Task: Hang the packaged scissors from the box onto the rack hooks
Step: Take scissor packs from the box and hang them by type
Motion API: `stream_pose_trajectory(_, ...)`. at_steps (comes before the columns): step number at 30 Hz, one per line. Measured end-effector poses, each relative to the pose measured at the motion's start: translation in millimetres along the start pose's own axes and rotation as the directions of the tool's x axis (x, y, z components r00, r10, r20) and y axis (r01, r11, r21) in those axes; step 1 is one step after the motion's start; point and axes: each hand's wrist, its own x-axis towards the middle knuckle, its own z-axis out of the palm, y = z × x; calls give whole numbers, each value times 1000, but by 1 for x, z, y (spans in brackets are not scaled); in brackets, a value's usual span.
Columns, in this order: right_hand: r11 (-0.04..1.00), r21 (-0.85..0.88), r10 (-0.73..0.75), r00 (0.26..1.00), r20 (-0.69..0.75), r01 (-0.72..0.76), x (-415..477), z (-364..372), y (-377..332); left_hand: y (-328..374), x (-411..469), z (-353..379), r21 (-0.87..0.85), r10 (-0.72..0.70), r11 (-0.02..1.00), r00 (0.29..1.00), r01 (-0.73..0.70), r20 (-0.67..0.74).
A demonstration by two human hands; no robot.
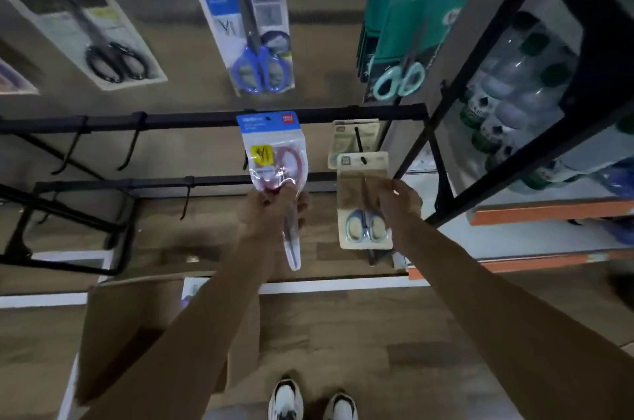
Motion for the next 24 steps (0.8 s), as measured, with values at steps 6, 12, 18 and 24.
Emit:
stream_pose_trajectory(6, 997, -79, -6, 1000, -27, 4, 37, 17, -6, -28, 28, 7, 15, 48, 999, 998, -49, 47)
stream_pose_trajectory(12, 982, -181, -49, 999, 12, 50, 83, 36, -26, -51, 41, 17, 52, 84, 995, 996, -86, 39)
stream_pose_trajectory(18, 979, -189, -95, 988, -122, 71, 56, 32, -36, -52, 28, 4, 51, 73, 996, 992, -78, 100)
stream_pose_trajectory(24, 945, 175, -307, 935, 179, 277, -54, 14, -39, -7, -13, 1, 61, 25, 997, 987, -35, 162)
